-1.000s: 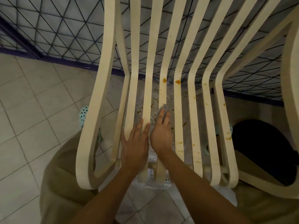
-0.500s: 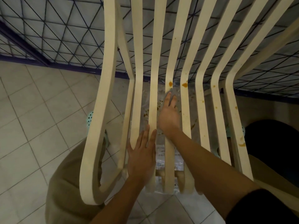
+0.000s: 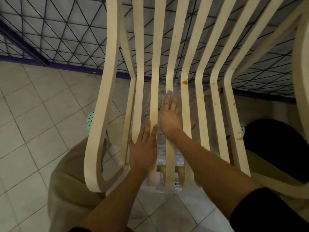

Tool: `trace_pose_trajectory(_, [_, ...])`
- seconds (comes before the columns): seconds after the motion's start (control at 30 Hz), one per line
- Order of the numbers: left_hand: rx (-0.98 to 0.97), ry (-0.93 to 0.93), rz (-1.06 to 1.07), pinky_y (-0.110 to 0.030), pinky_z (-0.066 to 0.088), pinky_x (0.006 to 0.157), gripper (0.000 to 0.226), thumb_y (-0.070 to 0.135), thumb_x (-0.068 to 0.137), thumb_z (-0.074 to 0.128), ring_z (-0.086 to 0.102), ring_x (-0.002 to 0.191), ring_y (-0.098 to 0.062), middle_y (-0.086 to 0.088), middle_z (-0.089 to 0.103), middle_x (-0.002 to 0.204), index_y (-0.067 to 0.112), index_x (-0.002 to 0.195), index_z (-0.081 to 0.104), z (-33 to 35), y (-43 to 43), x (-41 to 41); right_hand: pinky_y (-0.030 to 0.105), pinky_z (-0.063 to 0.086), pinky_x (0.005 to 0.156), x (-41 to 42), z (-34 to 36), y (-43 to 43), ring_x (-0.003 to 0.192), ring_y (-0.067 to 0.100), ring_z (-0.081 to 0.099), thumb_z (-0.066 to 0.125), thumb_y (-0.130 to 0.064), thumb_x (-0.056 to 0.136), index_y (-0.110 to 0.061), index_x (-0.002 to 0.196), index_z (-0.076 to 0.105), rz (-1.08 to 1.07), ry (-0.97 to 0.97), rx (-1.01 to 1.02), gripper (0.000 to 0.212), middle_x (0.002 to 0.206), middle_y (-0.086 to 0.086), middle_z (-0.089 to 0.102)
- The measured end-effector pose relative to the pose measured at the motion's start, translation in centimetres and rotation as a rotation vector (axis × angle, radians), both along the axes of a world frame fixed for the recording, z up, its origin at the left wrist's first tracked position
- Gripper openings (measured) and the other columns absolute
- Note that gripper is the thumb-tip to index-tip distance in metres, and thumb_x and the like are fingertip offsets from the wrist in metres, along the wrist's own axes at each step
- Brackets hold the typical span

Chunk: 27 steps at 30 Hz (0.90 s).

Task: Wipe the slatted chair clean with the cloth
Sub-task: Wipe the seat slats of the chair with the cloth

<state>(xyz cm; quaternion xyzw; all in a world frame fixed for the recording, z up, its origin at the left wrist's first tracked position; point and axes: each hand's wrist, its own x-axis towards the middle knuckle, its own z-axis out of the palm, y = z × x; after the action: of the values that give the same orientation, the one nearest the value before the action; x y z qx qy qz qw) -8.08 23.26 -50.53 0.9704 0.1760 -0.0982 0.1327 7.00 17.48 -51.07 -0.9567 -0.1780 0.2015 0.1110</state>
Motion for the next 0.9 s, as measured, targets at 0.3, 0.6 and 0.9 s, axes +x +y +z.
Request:
trace_pose_trajectory(0.3, [0.101, 0.017, -0.047, -0.055, 0.015, 0.112, 0.061, 0.034, 0.101, 0.022, 0.003, 0.15, -0.011, 0.004, -0.012, 0.162, 0.026, 0.155, -0.008, 0.4, 0.0, -0.2, 0.053, 0.023, 0.116, -10.3, 0.3, -4.4, 0.146, 0.044, -0.007, 0.048, -0.01, 0.093, -0.002, 0.147, -0.018, 0.028, -0.014, 0.026, 0.085, 0.156, 0.027, -0.016])
trace_pose_trajectory(0.6, [-0.025, -0.03, -0.034, -0.051, 0.012, 0.116, 0.052, 0.03, 0.105, 0.023, 0.003, 0.149, -0.007, 0.009, 0.0, 0.163, 0.032, 0.155, 0.01, 0.8, 0.7, 0.7, 0.04, -0.004, 0.115, -16.3, 1.4, -7.9, 0.147, 0.027, -0.018, 0.039, -0.019, 0.093, -0.018, 0.155, 0.001, 0.143, -0.124, 0.169, 0.073, 0.161, 0.003, -0.016])
trace_pose_trajectory(0.9, [-0.004, 0.004, -0.075, -0.054, 0.018, 0.114, 0.053, 0.035, 0.104, 0.015, -0.007, 0.149, -0.007, 0.008, -0.007, 0.163, 0.031, 0.155, 0.003, 0.2, 2.4, 3.5, 0.051, 0.024, 0.116, -13.1, 0.6, -6.0, 0.146, 0.032, -0.02, 0.049, -0.012, 0.08, -0.015, 0.155, -0.001, 0.115, -0.106, 0.108, 0.09, 0.161, 0.008, -0.018])
